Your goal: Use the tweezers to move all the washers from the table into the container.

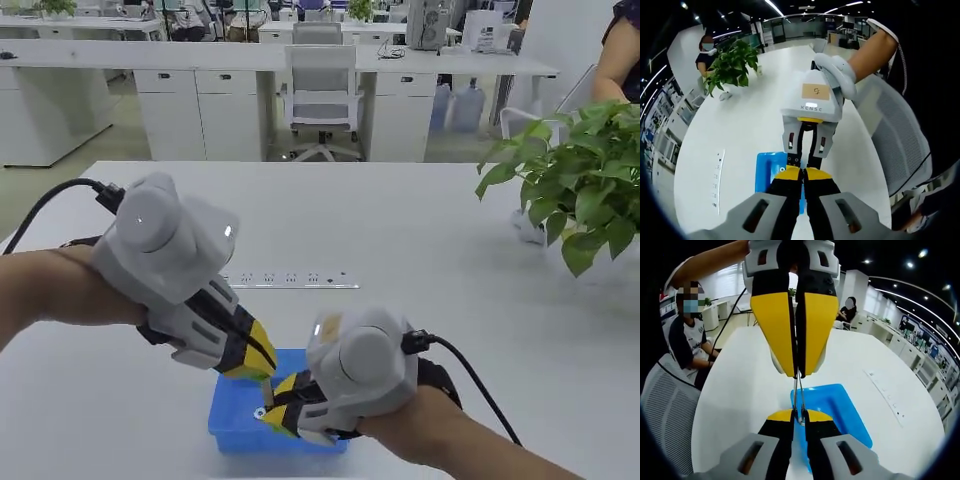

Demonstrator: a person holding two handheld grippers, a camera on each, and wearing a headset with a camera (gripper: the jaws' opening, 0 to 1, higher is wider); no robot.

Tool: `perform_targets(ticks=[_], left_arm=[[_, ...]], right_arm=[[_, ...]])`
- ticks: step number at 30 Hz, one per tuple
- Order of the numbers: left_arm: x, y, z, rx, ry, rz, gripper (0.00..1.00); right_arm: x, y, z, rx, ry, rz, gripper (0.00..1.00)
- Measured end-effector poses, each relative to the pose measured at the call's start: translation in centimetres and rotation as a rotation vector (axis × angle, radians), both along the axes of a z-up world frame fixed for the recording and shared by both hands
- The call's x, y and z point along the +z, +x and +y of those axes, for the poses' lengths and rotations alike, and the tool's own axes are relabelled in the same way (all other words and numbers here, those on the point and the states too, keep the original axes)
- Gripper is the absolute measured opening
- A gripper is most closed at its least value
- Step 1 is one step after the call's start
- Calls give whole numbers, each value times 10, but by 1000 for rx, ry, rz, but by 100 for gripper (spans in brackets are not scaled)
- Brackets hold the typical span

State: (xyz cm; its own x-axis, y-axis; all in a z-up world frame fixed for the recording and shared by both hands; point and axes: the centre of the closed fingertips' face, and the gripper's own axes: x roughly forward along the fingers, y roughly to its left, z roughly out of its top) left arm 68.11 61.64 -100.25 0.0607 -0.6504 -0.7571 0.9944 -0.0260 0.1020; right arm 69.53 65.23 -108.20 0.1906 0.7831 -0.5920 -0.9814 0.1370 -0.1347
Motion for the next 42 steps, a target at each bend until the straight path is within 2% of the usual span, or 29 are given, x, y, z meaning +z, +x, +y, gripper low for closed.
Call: perform_targets(ticks=[7, 11, 34, 42], left_arm=[[-2, 13, -4, -7, -4, -11, 5], [-6, 19, -6, -10, -4, -7, 5], [-47, 50, -6, 0, -4, 36, 5], [-60, 54, -5, 1, -4, 49, 5]], right_arm=[[-2, 15, -5, -15, 0, -6, 9], [-6, 20, -7, -20, -3, -7, 9], [-47, 48, -7, -29, -31, 36, 10], [-61, 51, -8, -19, -46, 47, 10]])
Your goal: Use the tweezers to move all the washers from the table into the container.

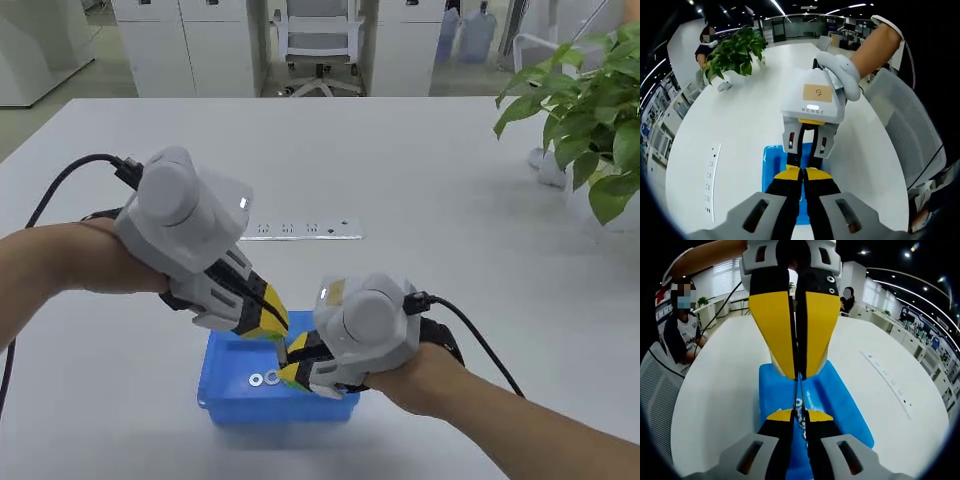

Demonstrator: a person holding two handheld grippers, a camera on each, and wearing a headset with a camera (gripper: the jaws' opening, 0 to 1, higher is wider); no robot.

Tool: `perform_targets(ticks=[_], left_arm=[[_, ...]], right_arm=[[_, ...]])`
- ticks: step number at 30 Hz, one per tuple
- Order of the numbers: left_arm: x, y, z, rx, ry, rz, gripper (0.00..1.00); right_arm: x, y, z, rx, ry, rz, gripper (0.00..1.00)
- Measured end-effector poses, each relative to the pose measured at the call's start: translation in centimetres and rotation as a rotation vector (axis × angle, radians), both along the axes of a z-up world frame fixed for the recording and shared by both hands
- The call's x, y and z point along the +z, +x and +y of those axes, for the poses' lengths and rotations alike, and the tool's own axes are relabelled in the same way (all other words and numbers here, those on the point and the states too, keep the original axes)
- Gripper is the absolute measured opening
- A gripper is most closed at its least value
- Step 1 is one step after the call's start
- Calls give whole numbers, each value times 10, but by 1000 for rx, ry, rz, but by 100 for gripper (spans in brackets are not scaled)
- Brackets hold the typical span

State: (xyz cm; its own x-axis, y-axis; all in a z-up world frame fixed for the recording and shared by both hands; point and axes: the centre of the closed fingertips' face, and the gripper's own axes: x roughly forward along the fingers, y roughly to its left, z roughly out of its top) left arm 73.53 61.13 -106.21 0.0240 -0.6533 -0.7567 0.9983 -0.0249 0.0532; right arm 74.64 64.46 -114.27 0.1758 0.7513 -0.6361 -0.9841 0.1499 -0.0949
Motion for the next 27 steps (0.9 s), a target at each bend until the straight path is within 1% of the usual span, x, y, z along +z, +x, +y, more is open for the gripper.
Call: perform_targets(ticks=[6, 10, 16, 22, 27], left_arm=[[-7, 2, 1, 5, 0, 4, 5], [-9, 3, 2, 8, -3, 8, 5], [-8, 5, 2, 8, -6, 6, 5], [-8, 3, 1, 2, -4, 5, 5], [-4, 2, 1, 0, -4, 0, 5]], right_arm=[[-8, 2, 0, 6, -10, 8, 10], [-10, 2, 0, 5, -12, 13, 10], [-9, 5, 1, -2, -5, 14, 10], [-8, 3, 0, 2, -11, 10, 11], [-5, 2, 0, 2, -9, 4, 11]])
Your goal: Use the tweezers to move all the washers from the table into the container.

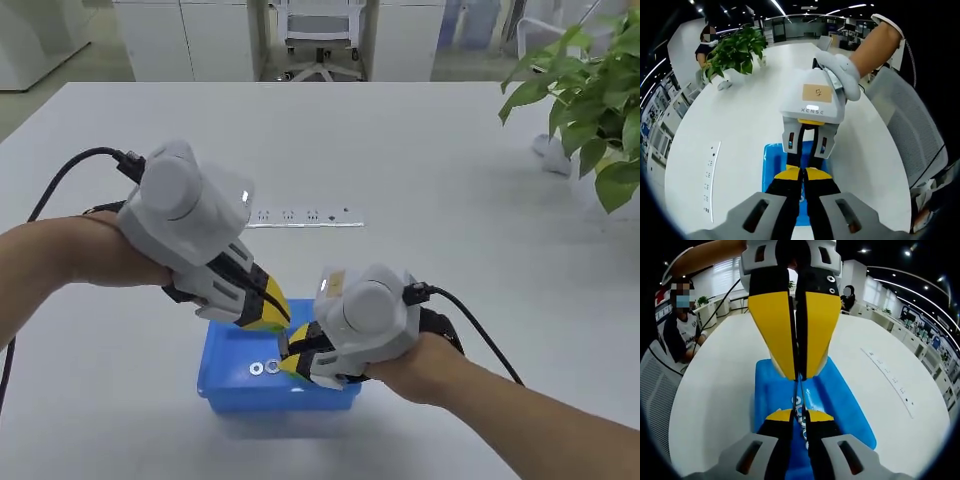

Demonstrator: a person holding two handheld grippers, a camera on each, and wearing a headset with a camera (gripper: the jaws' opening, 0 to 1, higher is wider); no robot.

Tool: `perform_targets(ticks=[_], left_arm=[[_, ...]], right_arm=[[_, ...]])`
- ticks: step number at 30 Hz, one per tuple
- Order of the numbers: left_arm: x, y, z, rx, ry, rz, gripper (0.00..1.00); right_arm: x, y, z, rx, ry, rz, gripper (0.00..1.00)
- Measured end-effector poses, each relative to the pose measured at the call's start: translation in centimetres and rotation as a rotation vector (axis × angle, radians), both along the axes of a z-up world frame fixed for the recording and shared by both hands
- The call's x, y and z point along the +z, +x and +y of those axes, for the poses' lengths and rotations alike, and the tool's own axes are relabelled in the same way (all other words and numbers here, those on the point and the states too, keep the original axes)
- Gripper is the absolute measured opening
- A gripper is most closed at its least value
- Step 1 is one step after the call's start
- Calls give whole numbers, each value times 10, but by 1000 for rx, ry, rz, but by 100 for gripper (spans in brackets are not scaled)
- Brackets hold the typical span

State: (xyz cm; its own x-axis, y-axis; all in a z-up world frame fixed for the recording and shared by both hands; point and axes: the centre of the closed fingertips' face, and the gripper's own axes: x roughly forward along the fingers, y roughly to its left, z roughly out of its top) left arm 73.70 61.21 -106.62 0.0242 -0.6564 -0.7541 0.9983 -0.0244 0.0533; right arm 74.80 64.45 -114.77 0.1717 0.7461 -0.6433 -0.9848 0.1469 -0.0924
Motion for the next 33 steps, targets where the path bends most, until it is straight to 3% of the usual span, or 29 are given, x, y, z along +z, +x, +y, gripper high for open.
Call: perform_targets(ticks=[15, 28, 33], left_arm=[[26, -9, 0, -12, -3, -17, 5], [54, -31, -6, -40, -1, -48, 5], [62, -45, -6, -49, -4, -53, 5]], right_arm=[[26, -9, 2, -7, 46, -20, 7], [56, -28, -6, -15, 59, -50, 6], [64, -42, -8, 1, 47, -70, 5]])
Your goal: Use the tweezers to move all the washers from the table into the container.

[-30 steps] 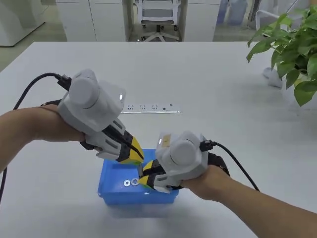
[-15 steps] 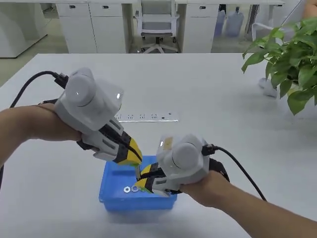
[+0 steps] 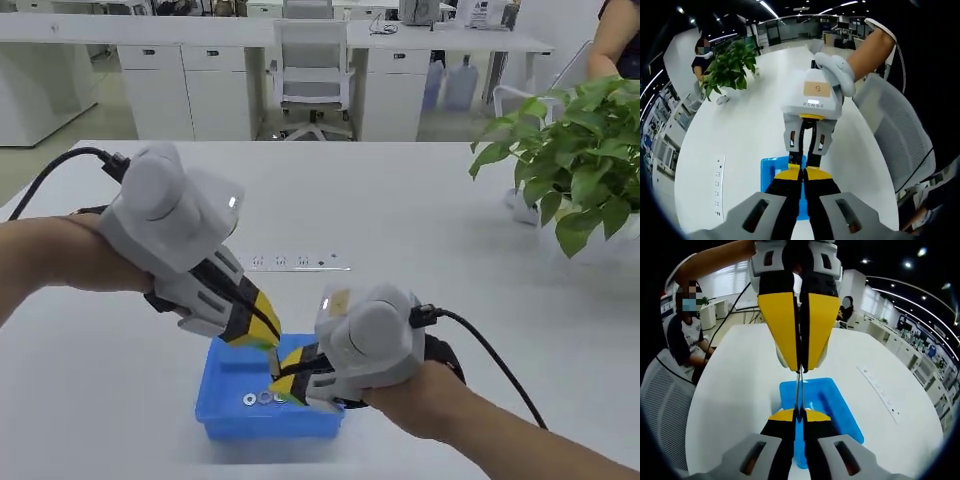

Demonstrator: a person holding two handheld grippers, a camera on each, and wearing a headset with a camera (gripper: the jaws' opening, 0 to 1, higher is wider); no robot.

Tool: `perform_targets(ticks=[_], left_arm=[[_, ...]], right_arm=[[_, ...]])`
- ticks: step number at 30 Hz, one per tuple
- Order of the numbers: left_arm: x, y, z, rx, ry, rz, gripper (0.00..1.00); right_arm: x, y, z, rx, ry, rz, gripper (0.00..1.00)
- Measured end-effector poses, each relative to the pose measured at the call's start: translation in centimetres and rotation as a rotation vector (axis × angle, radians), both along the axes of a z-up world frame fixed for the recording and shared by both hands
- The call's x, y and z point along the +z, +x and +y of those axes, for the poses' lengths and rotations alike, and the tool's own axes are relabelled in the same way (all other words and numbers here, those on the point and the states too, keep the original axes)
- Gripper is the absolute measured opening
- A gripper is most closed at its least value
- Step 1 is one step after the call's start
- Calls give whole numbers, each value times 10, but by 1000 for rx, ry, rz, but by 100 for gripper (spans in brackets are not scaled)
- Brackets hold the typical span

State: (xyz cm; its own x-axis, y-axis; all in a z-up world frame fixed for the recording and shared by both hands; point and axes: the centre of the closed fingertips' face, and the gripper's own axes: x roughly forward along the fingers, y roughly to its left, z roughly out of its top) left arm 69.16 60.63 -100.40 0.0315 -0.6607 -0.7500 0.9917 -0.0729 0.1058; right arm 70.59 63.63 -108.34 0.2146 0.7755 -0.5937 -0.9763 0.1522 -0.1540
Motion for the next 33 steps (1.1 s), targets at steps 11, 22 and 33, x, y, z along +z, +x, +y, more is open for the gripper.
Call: perform_targets(ticks=[11, 22, 33], left_arm=[[-3, -29, 4, 6, -8, -7, 5], [-38, -51, 13, 13, 51, -49, 6], [-78, -64, 24, 55, 74, -33, 6]], right_arm=[[0, -27, -7, 50, -72, -36, 4], [-22, -50, -22, 113, -193, -59, 4], [-43, -67, -33, 167, -268, -52, 4]])
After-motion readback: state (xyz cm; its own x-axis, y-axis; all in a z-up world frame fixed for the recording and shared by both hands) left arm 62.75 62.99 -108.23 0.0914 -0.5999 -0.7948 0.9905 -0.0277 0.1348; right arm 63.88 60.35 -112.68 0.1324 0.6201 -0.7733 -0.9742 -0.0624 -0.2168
